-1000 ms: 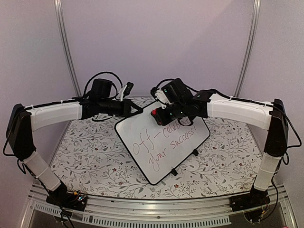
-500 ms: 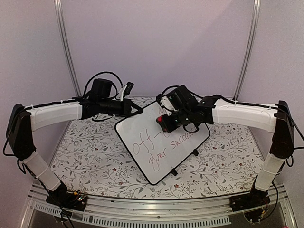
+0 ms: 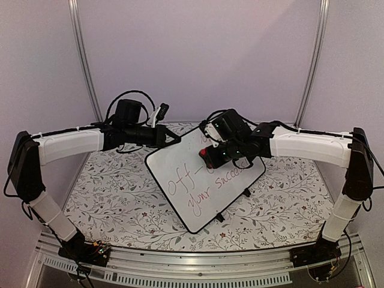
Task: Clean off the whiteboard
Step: Erase the whiteboard on the whiteboard stand.
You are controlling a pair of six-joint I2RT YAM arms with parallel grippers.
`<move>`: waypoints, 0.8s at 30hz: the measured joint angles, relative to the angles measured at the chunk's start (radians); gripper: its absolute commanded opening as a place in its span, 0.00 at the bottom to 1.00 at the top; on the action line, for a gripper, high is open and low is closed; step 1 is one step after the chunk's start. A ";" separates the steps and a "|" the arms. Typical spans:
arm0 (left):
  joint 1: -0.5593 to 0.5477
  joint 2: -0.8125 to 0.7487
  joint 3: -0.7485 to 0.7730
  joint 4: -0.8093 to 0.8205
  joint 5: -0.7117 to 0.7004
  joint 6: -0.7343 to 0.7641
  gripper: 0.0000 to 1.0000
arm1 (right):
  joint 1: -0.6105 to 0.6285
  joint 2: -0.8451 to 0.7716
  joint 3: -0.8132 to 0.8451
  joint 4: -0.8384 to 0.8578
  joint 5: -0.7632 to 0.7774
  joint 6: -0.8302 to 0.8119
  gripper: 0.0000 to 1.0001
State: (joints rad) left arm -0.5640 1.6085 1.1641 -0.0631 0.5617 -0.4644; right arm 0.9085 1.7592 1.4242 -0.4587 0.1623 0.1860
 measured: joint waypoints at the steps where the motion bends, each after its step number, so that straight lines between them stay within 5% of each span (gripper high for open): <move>1: 0.000 0.000 0.000 0.002 0.000 0.000 0.00 | 0.000 0.000 0.005 -0.005 0.000 0.002 0.10; 24: 0.000 0.000 0.000 0.003 -0.006 -0.001 0.00 | -0.050 0.111 0.235 -0.080 0.042 0.003 0.11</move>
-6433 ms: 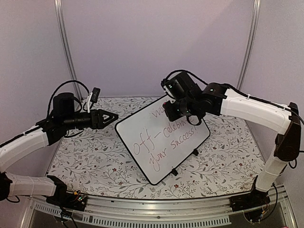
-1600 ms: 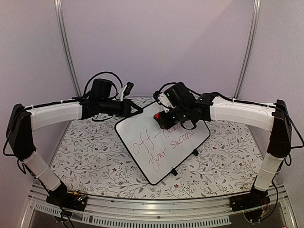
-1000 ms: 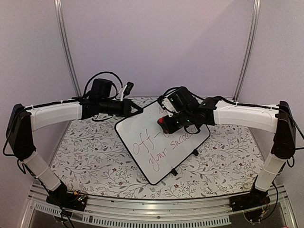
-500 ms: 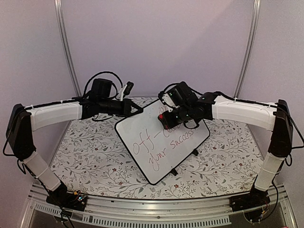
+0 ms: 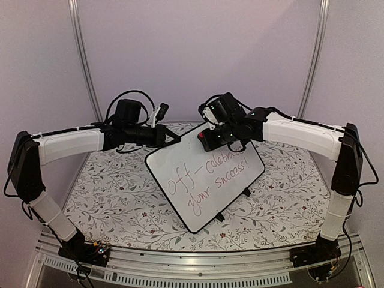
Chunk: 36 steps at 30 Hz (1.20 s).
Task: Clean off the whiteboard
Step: Erase the whiteboard on the whiteboard stand.
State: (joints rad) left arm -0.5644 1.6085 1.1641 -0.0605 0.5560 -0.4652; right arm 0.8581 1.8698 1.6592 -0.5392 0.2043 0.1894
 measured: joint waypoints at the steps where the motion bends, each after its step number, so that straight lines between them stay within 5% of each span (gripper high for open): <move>1: 0.000 0.000 0.000 0.000 0.000 0.000 0.00 | -0.003 0.006 0.013 0.000 0.004 -0.002 0.11; 16: 0.000 0.000 0.000 -0.004 -0.003 0.000 0.00 | -0.019 0.037 0.058 0.013 0.018 -0.005 0.10; 36: 0.001 0.000 0.000 -0.005 0.001 0.000 0.00 | -0.024 -0.086 -0.203 0.126 -0.002 0.034 0.09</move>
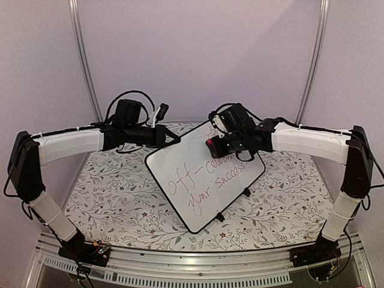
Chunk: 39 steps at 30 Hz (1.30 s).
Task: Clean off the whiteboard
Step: Erase the whiteboard on the whiteboard stand.
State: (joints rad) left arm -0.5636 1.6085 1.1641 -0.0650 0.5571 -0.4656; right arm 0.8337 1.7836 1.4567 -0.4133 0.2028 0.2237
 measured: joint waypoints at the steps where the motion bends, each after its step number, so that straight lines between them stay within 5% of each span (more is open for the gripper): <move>1: 0.000 0.000 0.000 0.000 0.001 0.000 0.00 | -0.001 -0.009 -0.018 0.004 0.000 0.002 0.09; 16: 0.000 0.000 0.000 0.001 0.004 0.000 0.00 | -0.003 -0.056 -0.109 0.016 -0.003 0.026 0.10; 39: 0.000 0.000 0.000 0.000 -0.004 0.000 0.00 | -0.035 0.070 0.146 -0.065 0.000 -0.018 0.10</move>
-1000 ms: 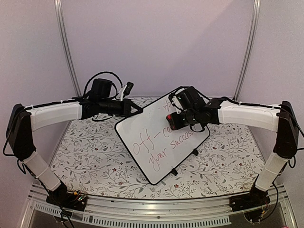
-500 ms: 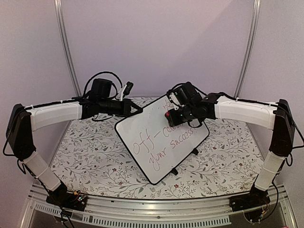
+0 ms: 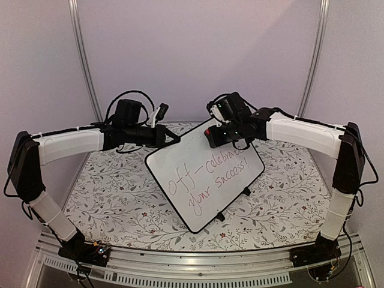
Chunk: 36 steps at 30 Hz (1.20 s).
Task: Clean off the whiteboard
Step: Erase the whiteboard on the whiteboard stand.
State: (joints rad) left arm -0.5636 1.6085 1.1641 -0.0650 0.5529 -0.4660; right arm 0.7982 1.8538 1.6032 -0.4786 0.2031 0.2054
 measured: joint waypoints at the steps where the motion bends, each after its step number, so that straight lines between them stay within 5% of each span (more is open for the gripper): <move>1: 0.000 0.000 0.000 0.000 0.000 0.000 0.00 | -0.001 0.006 0.013 -0.002 0.001 -0.003 0.10; 15: 0.000 0.000 0.000 0.000 0.000 0.000 0.00 | -0.016 0.026 0.048 0.005 -0.005 -0.011 0.10; 36: 0.000 0.000 0.000 0.002 0.014 0.000 0.00 | -0.027 -0.150 -0.301 0.111 -0.031 0.057 0.10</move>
State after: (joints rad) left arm -0.5636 1.6081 1.1641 -0.0631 0.5667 -0.4664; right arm 0.7712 1.7035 1.3018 -0.3672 0.1719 0.2626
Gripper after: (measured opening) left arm 0.045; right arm 0.194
